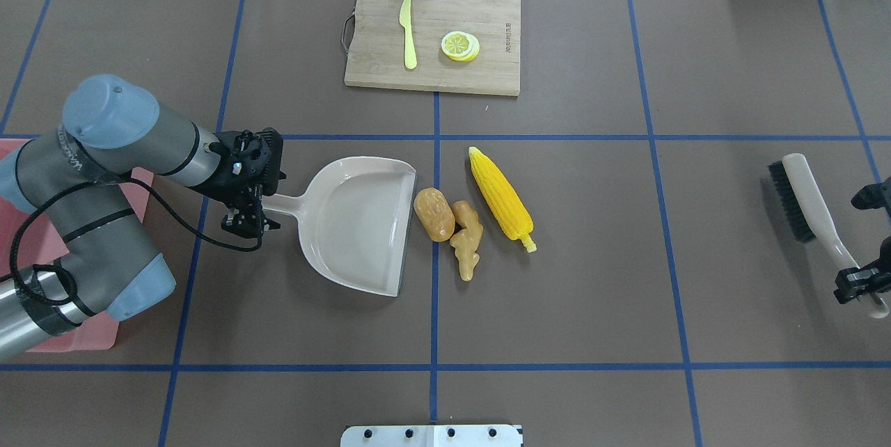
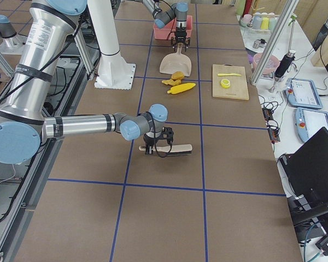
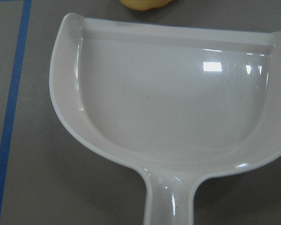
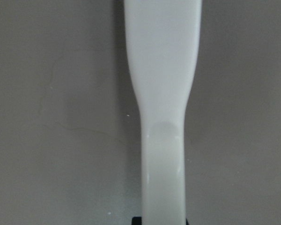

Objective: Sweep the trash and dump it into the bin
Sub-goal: 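Lift the white-handled brush with the right gripper and carry it toward the dustpan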

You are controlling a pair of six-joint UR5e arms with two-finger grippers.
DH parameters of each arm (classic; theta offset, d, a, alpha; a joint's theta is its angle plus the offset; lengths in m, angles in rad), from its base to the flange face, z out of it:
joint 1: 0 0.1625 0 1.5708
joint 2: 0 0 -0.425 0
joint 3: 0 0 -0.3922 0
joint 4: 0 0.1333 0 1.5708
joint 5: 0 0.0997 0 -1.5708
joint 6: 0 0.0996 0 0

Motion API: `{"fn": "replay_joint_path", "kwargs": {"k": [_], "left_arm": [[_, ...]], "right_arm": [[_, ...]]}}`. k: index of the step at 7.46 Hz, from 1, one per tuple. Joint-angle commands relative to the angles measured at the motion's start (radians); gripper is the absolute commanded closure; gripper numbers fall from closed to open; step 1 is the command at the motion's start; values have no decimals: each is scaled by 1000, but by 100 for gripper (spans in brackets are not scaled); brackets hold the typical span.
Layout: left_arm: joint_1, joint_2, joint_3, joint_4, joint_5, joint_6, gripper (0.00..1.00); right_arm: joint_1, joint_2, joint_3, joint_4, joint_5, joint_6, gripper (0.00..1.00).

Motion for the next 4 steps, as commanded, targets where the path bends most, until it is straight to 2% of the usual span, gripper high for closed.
{"fn": "replay_joint_path", "kwargs": {"k": [1,2,4], "left_arm": [[-7,12,-11,-10,3,8,12],[-7,18,-11,-5,1,38,12],[2,21,-9,-2,3,34,12]], "right_arm": [[28,24,85,-55,-11,-4,100],[42,75,102,-95,-13,-4,100],[24,320,102,-304,-36,2,100]]}}
